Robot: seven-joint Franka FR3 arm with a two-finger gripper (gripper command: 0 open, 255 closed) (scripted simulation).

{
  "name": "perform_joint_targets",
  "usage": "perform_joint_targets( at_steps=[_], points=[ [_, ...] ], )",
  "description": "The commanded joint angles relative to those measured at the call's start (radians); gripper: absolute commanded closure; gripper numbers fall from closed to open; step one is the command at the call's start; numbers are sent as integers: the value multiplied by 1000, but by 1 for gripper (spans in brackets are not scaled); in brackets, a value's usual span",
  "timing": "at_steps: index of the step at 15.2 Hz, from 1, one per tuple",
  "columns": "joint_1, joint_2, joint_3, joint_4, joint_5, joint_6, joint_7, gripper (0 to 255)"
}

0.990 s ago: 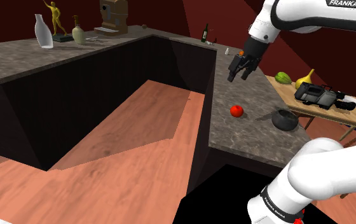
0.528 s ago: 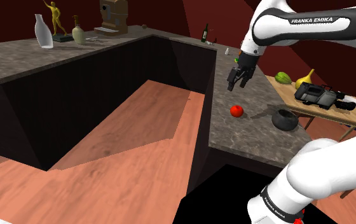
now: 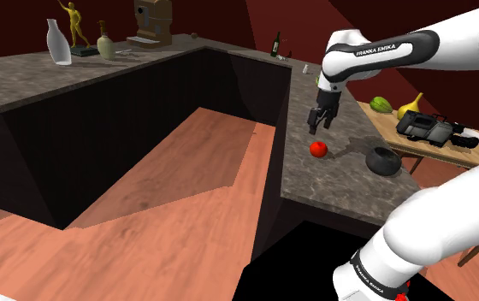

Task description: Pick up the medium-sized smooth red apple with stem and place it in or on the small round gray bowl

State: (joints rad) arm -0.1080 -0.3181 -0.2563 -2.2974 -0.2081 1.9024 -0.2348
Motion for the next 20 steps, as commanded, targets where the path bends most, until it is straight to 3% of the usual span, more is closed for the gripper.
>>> perform_joint_targets(
  at_steps=[1,10,20],
  points=[
    [-11,62,-21,24,-19,13,-30,0],
    [-68,357,-98,150,-81,86,-151,0],
    [-83,391,-110,84,-87,189,-150,0]
  ],
)
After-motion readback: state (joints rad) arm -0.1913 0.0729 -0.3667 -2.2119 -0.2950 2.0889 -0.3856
